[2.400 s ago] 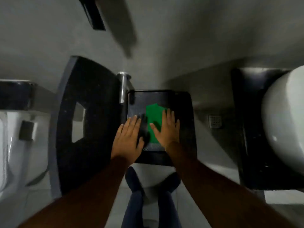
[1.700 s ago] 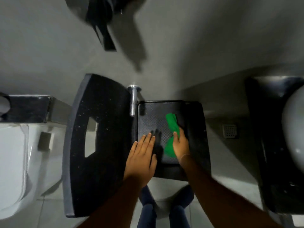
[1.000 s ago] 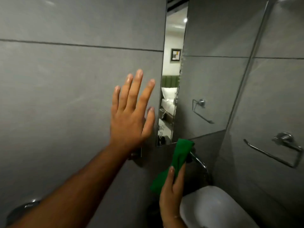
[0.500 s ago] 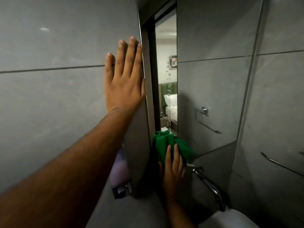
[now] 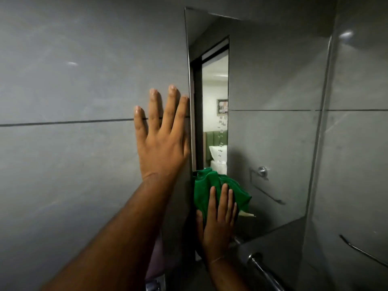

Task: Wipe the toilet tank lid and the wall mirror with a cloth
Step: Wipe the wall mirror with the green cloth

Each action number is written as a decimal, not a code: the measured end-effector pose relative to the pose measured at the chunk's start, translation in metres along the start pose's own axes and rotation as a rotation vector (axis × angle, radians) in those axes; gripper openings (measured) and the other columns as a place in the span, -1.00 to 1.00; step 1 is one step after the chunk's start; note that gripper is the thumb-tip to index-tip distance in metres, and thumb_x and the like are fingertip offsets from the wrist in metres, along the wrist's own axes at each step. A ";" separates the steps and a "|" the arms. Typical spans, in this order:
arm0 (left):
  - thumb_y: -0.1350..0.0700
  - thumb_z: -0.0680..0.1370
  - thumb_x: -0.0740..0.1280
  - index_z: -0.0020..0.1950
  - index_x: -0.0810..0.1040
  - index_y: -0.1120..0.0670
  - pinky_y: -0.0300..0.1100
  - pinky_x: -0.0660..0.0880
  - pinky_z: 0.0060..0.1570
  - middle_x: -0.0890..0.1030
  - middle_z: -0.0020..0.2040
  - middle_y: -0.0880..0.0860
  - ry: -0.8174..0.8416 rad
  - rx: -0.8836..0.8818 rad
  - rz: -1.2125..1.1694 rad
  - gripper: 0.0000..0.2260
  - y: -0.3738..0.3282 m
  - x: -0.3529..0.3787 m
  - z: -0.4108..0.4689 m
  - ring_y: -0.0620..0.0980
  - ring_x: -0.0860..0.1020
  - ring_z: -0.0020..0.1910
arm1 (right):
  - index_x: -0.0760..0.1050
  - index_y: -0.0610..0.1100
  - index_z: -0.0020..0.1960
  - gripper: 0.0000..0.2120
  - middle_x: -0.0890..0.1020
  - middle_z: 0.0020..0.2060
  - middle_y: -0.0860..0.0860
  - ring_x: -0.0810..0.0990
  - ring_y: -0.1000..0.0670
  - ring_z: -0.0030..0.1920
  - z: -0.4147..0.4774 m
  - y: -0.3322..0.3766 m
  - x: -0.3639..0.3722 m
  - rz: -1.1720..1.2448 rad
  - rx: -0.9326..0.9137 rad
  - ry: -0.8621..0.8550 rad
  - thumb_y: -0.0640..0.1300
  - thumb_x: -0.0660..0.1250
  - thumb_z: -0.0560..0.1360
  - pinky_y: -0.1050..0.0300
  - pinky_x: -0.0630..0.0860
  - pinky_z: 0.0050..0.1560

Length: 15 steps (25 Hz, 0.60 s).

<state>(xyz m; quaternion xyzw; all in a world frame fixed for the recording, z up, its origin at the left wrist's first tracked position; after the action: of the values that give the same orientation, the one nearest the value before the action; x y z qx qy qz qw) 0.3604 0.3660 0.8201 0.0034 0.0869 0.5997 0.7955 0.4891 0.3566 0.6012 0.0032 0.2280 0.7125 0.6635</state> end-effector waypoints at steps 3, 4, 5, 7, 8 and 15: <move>-0.04 0.68 0.14 0.81 0.05 -0.02 0.29 -0.13 0.69 -0.01 0.81 0.03 0.017 0.011 -0.015 -0.32 0.002 -0.001 -0.001 0.18 -0.08 0.78 | 0.00 0.03 0.65 -0.39 0.03 0.65 -0.05 0.02 -0.12 0.64 0.057 0.022 -0.014 0.059 -0.001 -0.035 0.18 -0.05 0.65 -0.19 0.08 0.58; -0.06 0.67 0.14 0.81 0.06 -0.01 0.29 -0.12 0.69 -0.01 0.81 0.03 0.022 0.015 -0.022 -0.31 0.002 -0.001 -0.001 0.17 -0.08 0.78 | 0.00 0.03 0.65 -0.40 0.01 0.65 -0.03 0.00 -0.10 0.64 0.077 0.030 -0.020 0.061 -0.017 -0.054 0.17 -0.06 0.65 -0.19 0.07 0.58; -0.07 0.68 0.14 0.81 0.07 0.00 0.29 -0.11 0.69 0.01 0.81 0.03 0.019 0.016 -0.034 -0.31 0.003 -0.001 -0.001 0.17 -0.08 0.78 | -0.01 0.04 0.65 -0.40 0.00 0.65 -0.02 -0.01 -0.09 0.65 0.098 0.037 -0.026 0.065 -0.037 -0.078 0.16 -0.06 0.65 -0.19 0.07 0.58; -0.06 0.70 0.14 0.80 0.10 0.02 0.27 -0.10 0.70 0.04 0.81 0.04 -0.005 0.002 -0.063 -0.34 0.003 0.000 -0.001 0.15 -0.05 0.78 | -0.03 0.06 0.65 -0.42 -0.02 0.65 0.01 -0.04 -0.05 0.65 0.141 0.053 -0.039 0.077 -0.071 -0.130 0.15 -0.06 0.66 -0.20 0.08 0.58; -0.05 0.71 0.13 0.80 0.10 0.04 0.26 -0.10 0.70 0.05 0.81 0.05 -0.017 -0.010 -0.071 -0.36 0.003 0.000 -0.001 0.14 -0.04 0.78 | -0.03 0.07 0.65 -0.42 -0.03 0.65 0.02 -0.04 -0.03 0.65 0.162 0.061 -0.046 0.077 -0.094 -0.158 0.15 -0.06 0.67 -0.19 0.09 0.58; -0.12 0.71 0.17 0.81 0.02 0.09 0.26 -0.09 0.71 -0.01 0.81 0.09 0.004 -0.022 -0.057 -0.28 0.004 0.000 0.000 0.14 -0.05 0.78 | 0.13 0.03 0.63 -0.43 0.15 0.63 -0.03 0.09 -0.07 0.63 0.319 0.120 -0.094 0.010 -0.192 -0.306 0.19 -0.05 0.67 -0.11 0.10 0.59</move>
<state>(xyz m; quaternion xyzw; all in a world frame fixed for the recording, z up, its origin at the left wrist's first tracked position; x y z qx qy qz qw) 0.3563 0.3675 0.8206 -0.0091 0.0818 0.5777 0.8121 0.4856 0.3678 0.9549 0.0495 0.0554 0.7256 0.6842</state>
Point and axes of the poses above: each hand's wrist, its own z-axis towards the middle knuckle, its own x-axis out of the palm, y = z × x, the point moved 2 cm from there along z, towards the middle knuckle
